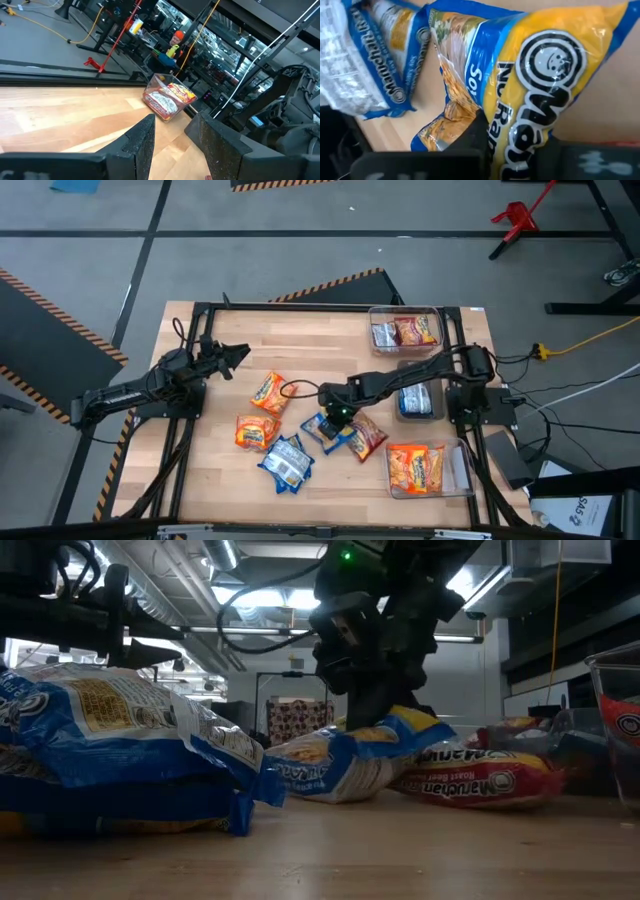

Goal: Sort Maruchan noodles
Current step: Put the blue noodle pack into the black bin

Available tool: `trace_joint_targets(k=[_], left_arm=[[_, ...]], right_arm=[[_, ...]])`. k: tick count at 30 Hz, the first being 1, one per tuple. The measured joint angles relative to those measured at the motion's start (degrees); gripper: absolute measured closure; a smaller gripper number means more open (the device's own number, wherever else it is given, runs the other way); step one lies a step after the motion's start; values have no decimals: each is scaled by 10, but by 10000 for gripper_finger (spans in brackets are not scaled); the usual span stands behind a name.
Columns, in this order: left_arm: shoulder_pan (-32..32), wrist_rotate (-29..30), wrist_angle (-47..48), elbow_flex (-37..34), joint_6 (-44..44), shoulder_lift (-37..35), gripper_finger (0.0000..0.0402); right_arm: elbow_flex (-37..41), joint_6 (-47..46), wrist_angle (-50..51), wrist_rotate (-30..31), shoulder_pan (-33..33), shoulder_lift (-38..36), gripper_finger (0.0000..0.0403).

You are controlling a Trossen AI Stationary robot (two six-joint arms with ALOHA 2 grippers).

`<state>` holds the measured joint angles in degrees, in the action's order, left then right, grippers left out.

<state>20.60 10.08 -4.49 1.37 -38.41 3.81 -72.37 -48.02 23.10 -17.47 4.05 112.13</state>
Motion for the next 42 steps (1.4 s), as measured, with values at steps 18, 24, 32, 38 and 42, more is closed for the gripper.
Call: trace_joint_targets(k=[18,24,32,38,42], left_arm=[[0,12,1,0,0,0,255],[0,12,3,0,0,0,255],[0,12,9,0,0,0,255],[0,13,12,0,0,0,255],[0,14,13,0,0,0,255]], right_arm=[[0,-31,26,149,1,-198,381],[-2,-93,196,200,5,-261,383],[-3,-115,219,187,31,-271,373],[-1,-244,373,278,42,-294,389],[-1,-293,461,313,43,-341,386]])
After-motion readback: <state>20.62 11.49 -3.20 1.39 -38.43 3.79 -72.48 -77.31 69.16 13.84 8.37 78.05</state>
